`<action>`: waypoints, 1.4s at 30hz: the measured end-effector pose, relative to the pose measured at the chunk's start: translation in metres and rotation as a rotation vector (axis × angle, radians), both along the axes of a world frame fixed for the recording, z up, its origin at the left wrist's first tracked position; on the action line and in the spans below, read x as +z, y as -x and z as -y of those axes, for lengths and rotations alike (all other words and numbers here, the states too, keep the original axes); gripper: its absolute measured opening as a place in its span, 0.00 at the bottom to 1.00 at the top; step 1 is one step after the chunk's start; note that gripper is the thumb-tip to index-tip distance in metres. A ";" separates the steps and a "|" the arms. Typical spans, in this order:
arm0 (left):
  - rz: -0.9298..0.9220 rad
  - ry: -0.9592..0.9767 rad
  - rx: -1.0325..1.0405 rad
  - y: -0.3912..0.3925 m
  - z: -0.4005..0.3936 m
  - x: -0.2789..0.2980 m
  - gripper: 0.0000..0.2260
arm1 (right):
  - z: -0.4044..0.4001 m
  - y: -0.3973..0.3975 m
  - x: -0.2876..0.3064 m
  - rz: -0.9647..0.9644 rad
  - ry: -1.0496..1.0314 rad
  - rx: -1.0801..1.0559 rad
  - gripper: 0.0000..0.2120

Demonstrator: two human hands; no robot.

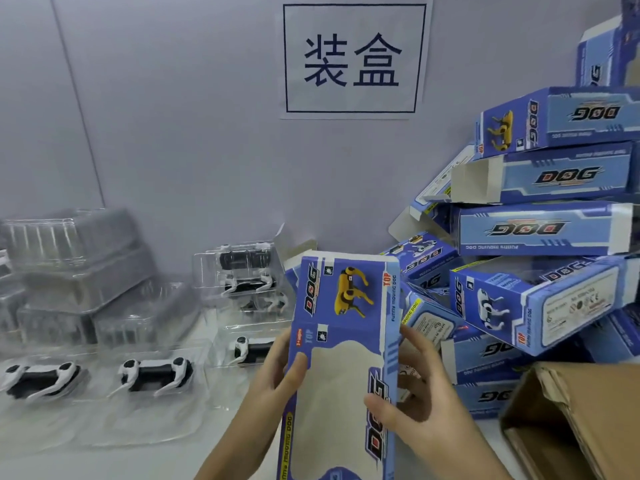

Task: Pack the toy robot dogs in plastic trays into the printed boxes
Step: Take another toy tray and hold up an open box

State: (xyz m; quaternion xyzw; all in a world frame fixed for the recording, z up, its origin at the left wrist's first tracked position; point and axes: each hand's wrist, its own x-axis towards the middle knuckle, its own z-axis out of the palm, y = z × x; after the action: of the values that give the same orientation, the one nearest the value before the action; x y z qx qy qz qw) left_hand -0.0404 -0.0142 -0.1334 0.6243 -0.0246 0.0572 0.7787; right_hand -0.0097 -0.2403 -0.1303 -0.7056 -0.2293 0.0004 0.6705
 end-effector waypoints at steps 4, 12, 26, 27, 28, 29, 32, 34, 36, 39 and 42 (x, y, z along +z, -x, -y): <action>-0.018 -0.119 -0.099 0.004 -0.008 0.003 0.29 | 0.008 0.001 0.007 -0.102 0.095 0.052 0.44; 0.074 -0.303 -0.223 0.007 -0.019 0.006 0.38 | 0.025 -0.003 0.013 -0.200 0.231 0.204 0.58; 0.242 -1.367 0.536 -0.011 -0.085 -0.024 0.36 | 0.040 -0.007 0.024 -0.253 0.231 0.251 0.44; 0.195 -1.491 0.517 -0.014 -0.084 -0.032 0.37 | 0.039 -0.008 0.024 -0.300 0.195 0.254 0.43; 0.172 -1.587 0.508 -0.017 -0.082 -0.039 0.37 | 0.037 -0.009 0.024 -0.361 0.154 0.238 0.41; 0.186 -1.655 0.513 -0.020 -0.079 -0.044 0.35 | 0.038 -0.009 0.023 -0.401 0.124 0.228 0.38; 0.280 -1.693 0.525 -0.031 -0.073 -0.048 0.28 | 0.045 -0.013 0.019 -0.315 0.134 0.187 0.38; 0.293 -1.645 0.535 -0.034 -0.071 -0.045 0.26 | 0.053 -0.017 0.018 -0.236 0.135 0.149 0.36; 0.319 -1.609 0.552 -0.035 -0.070 -0.044 0.23 | 0.059 -0.022 0.017 -0.196 0.074 0.105 0.32; 0.342 -1.552 0.580 -0.035 -0.069 -0.046 0.20 | 0.063 -0.028 0.015 -0.202 -0.097 0.067 0.23; 0.367 -1.463 0.667 -0.033 -0.069 -0.045 0.13 | 0.065 -0.029 0.020 -0.179 -0.147 0.018 0.17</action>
State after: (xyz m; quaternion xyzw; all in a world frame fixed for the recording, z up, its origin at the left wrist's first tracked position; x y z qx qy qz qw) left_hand -0.0076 0.0545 -0.1785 0.9289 0.0042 0.3563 0.1009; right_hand 0.0190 -0.3050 -0.1101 -0.6495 -0.1744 0.0524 0.7383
